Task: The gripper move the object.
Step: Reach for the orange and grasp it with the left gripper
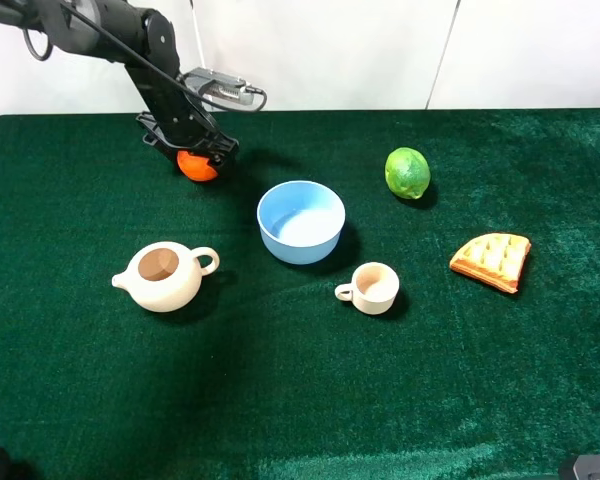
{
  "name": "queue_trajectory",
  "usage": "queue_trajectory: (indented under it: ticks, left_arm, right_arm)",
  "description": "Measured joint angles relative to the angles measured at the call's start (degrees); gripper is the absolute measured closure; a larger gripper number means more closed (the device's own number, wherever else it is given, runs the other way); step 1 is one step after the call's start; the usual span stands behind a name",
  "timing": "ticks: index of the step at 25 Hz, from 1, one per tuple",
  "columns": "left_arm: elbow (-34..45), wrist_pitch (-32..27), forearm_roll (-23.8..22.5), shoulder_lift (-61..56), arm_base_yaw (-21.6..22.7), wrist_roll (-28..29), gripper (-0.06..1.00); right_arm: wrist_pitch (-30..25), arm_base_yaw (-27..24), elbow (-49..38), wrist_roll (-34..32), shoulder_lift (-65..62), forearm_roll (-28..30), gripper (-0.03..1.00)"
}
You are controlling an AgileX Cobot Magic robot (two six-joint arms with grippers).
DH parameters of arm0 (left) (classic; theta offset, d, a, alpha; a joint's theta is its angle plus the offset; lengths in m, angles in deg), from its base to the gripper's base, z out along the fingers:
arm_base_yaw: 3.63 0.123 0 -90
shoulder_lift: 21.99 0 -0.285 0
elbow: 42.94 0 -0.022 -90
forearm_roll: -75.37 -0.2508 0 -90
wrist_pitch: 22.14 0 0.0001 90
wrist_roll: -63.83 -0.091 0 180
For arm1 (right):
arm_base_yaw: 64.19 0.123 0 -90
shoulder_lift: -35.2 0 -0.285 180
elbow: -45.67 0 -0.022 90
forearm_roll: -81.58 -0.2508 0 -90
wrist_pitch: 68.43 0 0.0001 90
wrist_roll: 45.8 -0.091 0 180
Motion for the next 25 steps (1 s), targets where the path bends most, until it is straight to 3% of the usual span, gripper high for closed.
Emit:
queue_trajectory:
  ticks: [7, 25]
  left_arm:
    - [-0.30, 0.66, 0.22, 0.29, -0.11, 0.00, 0.03]
    - [-0.30, 0.89, -0.01, 0.28, -0.11, -0.15, 0.20]
  right_arm:
    - [0.00, 0.00, 0.00, 0.00, 0.00, 0.00, 0.28]
    - [0.00, 0.00, 0.00, 0.00, 0.00, 0.00, 0.28]
